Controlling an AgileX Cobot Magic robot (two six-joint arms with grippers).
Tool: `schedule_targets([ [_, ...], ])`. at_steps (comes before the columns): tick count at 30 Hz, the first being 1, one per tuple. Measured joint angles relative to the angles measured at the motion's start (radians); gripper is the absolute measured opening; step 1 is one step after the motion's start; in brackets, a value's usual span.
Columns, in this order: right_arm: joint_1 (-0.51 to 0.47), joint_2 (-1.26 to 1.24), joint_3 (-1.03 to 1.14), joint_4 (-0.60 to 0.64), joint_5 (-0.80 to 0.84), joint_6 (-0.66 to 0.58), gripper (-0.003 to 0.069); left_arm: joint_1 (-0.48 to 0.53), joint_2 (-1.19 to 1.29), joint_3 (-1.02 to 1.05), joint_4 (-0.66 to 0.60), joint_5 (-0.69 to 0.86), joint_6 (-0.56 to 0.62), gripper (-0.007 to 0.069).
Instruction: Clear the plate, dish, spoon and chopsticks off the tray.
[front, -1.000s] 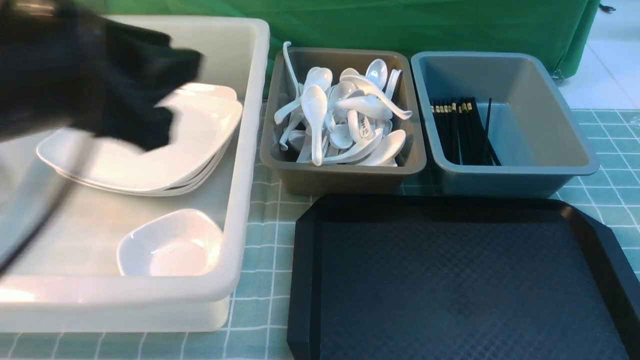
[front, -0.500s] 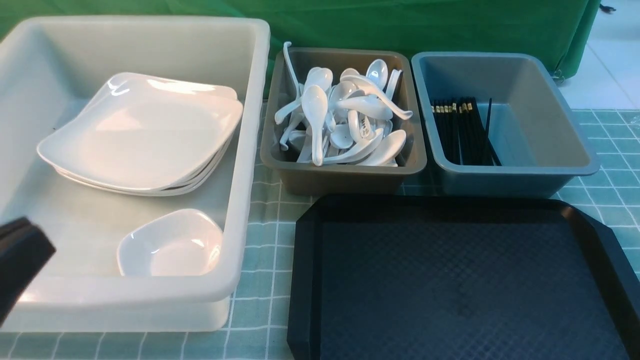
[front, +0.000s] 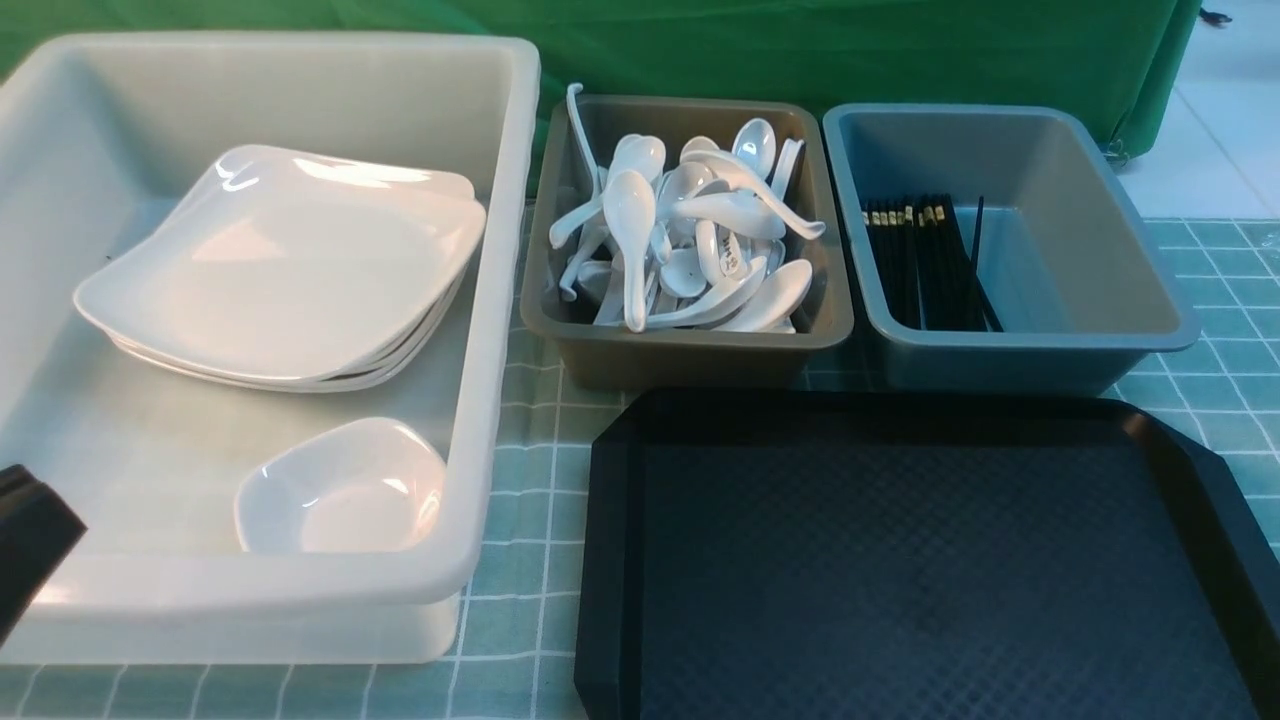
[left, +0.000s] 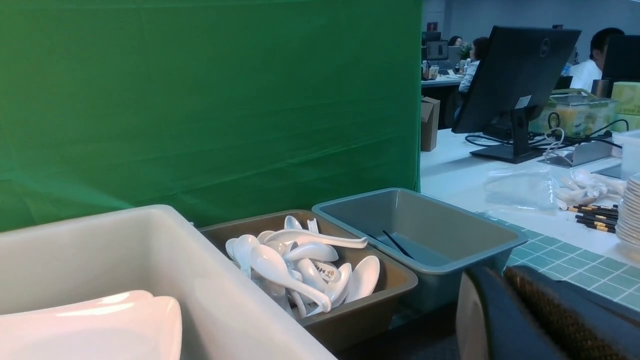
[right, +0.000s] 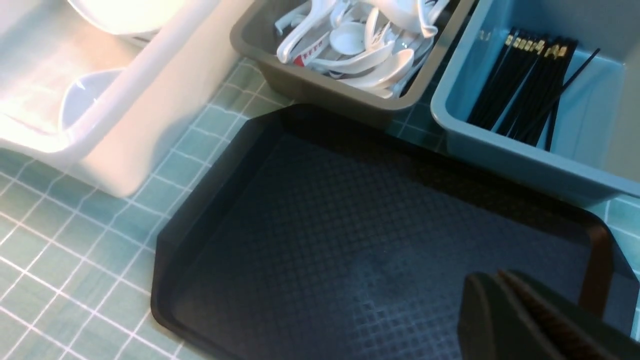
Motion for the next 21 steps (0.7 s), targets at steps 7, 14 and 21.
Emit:
schedule_targets([
  [7,-0.056,-0.007,0.000,0.007,0.000,0.001,0.0047,0.000,0.000,0.000,0.000,0.000,0.000,0.0011],
  [14,-0.269,-0.220,0.200,0.009,-0.079,-0.122,0.0016,0.000,0.000,0.000,0.000,-0.001,0.001,0.0011],
  [21,-0.363,-0.520,0.670,0.016,-0.421,-0.192,0.0016,0.000,0.000,0.000,0.000,-0.001,0.001,0.0011],
])
